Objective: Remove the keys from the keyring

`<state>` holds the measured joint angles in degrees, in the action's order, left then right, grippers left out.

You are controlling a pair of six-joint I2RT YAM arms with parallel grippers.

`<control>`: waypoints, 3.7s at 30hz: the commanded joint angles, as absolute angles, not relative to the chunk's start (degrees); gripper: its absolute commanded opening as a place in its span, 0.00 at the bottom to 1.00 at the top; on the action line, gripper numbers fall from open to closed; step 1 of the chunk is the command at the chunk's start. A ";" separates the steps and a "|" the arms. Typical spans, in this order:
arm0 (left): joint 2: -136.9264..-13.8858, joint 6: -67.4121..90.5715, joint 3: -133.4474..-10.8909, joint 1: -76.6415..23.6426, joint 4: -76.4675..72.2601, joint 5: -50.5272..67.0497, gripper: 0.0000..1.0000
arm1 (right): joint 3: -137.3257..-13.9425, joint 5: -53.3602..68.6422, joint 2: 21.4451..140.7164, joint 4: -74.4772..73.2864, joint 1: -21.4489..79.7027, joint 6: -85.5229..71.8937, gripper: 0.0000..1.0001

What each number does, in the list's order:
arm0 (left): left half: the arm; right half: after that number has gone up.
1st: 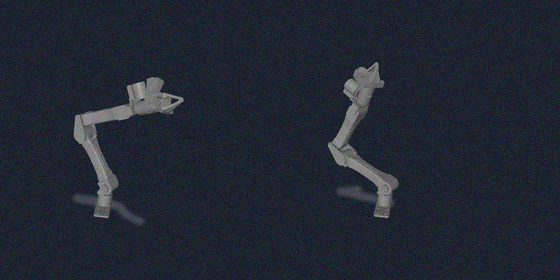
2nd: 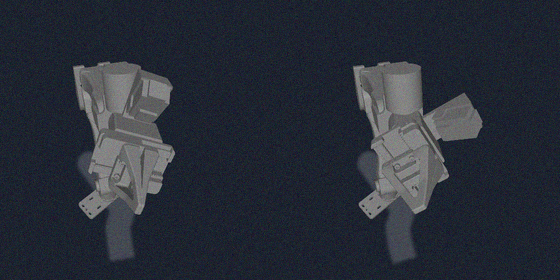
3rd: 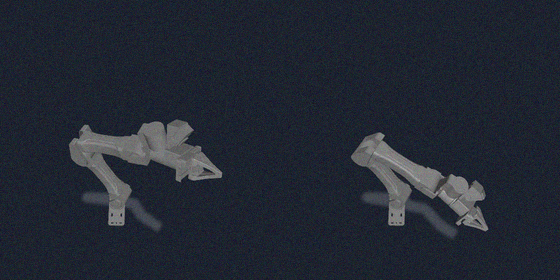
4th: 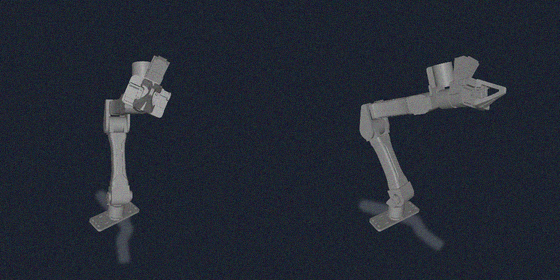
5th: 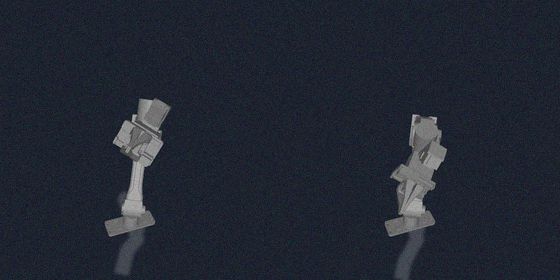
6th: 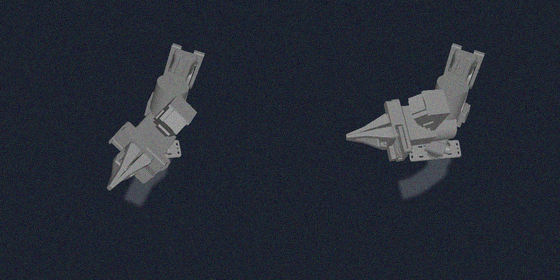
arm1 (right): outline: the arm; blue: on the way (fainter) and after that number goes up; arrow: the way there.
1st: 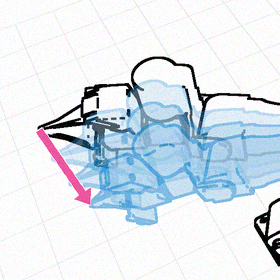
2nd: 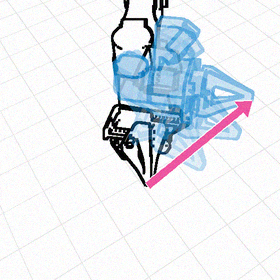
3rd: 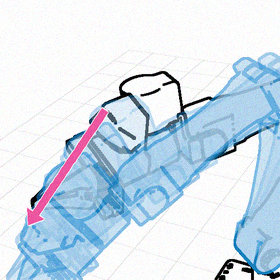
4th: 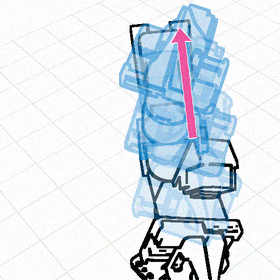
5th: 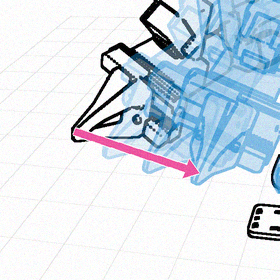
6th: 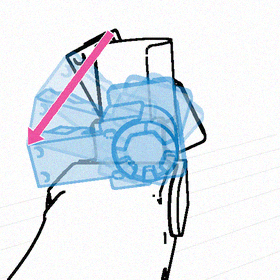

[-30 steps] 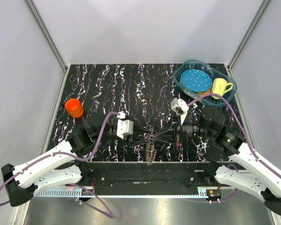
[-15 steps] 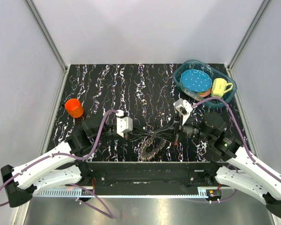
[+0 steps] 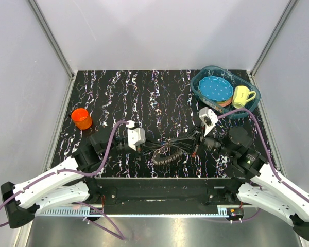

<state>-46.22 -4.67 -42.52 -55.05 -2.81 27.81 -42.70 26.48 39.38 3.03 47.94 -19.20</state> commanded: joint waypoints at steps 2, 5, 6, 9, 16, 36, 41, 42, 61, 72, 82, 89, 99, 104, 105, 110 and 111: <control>-46.14 -3.78 -42.36 -55.28 -5.01 26.63 0.00 | -41.23 24.17 38.50 13.35 47.90 -20.83 0.00; -46.14 -3.08 -42.01 -55.28 -6.06 27.16 0.00 | -38.77 23.64 38.50 17.74 47.90 -22.06 0.00; -46.14 -2.82 -41.92 -55.28 -6.50 27.25 0.00 | -37.54 23.56 38.41 20.10 47.90 -22.41 0.00; -46.14 -2.02 -41.66 -55.37 -7.29 27.33 0.00 | -36.13 23.03 38.50 22.93 47.90 -22.85 0.00; -47.28 -0.97 -41.05 -55.90 -8.09 27.25 0.00 | -34.98 21.63 38.67 25.84 47.90 -23.64 0.00; -46.06 2.63 -37.79 -56.60 -7.56 22.06 0.00 | -29.80 20.04 34.72 33.30 47.90 -23.82 0.00; -45.97 4.57 -37.27 -56.60 -7.74 20.30 0.00 | -28.74 19.16 33.92 35.33 47.90 -24.26 0.00; -45.97 4.57 -37.35 -56.60 -7.65 20.39 0.00 | -28.83 19.25 34.27 34.81 47.99 -24.08 0.00; -45.26 -1.06 -52.03 -56.60 3.87 21.08 0.37 | -31.73 29.97 36.39 29.97 47.90 -22.59 0.00; -47.37 2.98 -51.15 -56.60 -1.05 31.64 0.38 | -29.44 32.25 34.10 35.95 47.99 -22.42 0.00; -47.81 6.41 -49.49 -56.60 -7.38 33.66 0.39 | -29.09 33.05 34.54 37.26 47.90 -22.24 0.00; -49.39 7.56 -49.31 -56.51 -7.91 34.98 0.38 | -28.92 32.96 34.28 37.62 47.99 -22.15 0.00; -51.15 8.79 -48.78 -56.51 -10.54 36.73 0.31 | -28.48 32.87 34.19 38.41 47.90 -22.15 0.00; -51.68 8.35 -48.43 -56.51 -10.90 39.02 0.01 | -28.13 32.08 33.93 38.15 47.99 -22.24 0.00; -51.51 8.18 -48.34 -56.51 -10.38 39.02 0.00 | -28.21 31.91 33.84 37.71 47.90 -22.15 0.00; -51.15 5.11 -48.95 -56.51 -5.81 37.89 0.00 | -30.84 28.74 33.31 27.80 47.99 -20.40 0.11; -51.15 4.31 -49.83 -56.51 -2.67 37.27 0.00 | -32.94 28.31 33.05 24.82 47.90 -19.52 0.14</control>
